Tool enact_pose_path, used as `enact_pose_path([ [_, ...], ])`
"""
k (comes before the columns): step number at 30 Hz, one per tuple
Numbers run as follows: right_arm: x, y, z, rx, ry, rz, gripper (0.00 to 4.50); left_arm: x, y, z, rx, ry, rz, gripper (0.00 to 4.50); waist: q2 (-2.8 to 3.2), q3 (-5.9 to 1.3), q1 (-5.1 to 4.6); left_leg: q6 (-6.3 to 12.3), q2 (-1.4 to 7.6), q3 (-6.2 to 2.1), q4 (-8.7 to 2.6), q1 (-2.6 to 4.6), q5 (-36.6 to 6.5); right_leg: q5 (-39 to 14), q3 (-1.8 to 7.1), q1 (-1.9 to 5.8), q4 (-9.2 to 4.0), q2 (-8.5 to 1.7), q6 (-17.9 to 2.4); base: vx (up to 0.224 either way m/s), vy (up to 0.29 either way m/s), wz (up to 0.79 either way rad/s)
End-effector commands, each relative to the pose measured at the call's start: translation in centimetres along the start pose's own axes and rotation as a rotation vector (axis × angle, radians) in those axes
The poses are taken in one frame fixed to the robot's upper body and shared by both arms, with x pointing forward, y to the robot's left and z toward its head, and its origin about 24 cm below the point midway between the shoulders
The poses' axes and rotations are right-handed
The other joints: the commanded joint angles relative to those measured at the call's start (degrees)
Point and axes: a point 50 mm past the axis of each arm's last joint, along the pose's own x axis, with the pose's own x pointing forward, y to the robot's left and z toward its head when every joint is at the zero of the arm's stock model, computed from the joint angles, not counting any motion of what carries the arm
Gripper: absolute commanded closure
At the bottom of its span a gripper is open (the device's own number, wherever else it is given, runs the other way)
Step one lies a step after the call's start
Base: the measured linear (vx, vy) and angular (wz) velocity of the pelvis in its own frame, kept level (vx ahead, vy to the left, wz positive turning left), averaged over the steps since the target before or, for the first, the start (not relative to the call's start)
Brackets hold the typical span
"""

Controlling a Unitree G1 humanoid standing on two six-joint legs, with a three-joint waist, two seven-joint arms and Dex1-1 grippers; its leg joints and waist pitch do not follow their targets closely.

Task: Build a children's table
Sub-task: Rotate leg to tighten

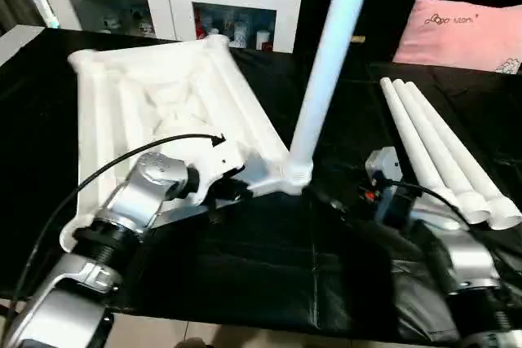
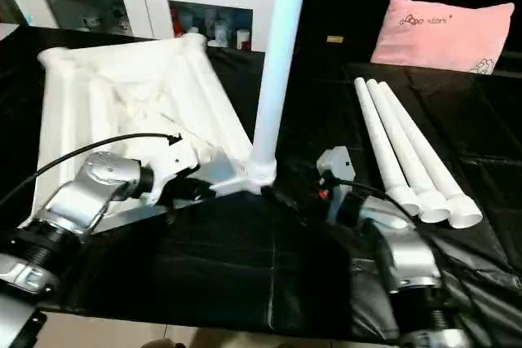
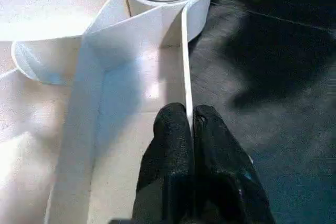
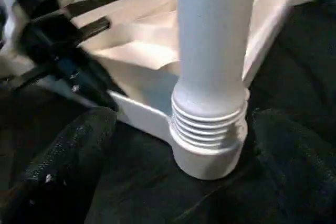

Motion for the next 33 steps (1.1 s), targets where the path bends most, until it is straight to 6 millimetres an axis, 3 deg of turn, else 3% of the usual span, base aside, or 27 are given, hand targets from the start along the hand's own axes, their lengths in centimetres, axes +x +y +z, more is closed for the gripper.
enact_pose_path([
  [1,-0.1,0.0,0.7,-0.038,0.028,0.061,0.01,0.5,-0.7,0.6,0.072,0.007,-0.115,4.50,-0.09,-3.53,-0.07,5.16,3.36,-0.83,-3.21,0.32,-4.6,-1.4,3.12,3.00,-3.77,-5.74,-12.9,0.000,0.000,0.00],
  [15,0.8,-0.2,0.8,-0.075,0.140,0.233,0.01,-0.2,-0.9,0.1,0.189,0.061,-0.280,4.50,0.25,-3.91,1.10,4.67,3.50,-0.69,-2.80,0.51,-3.4,3.4,2.89,3.12,-2.79,-5.74,-14.7,0.000,0.000,0.00],
  [22,1.2,-0.5,0.8,-0.065,0.155,0.272,0.01,0.0,-1.1,0.1,0.204,0.060,-0.313,4.50,0.16,-3.92,1.17,4.09,3.63,-0.71,-2.73,0.48,-4.7,1.7,2.76,3.13,-2.75,-5.88,-15.0,0.000,0.000,0.00],
  [33,1.5,-0.4,0.5,-0.043,0.155,0.326,1.05,-0.2,-1.1,-0.1,0.216,0.070,-0.333,4.50,0.05,-4.01,1.31,4.46,3.53,-0.68,-2.53,0.34,-4.0,1.9,2.68,3.14,-2.60,-5.88,-15.1,0.000,0.000,0.00],
])
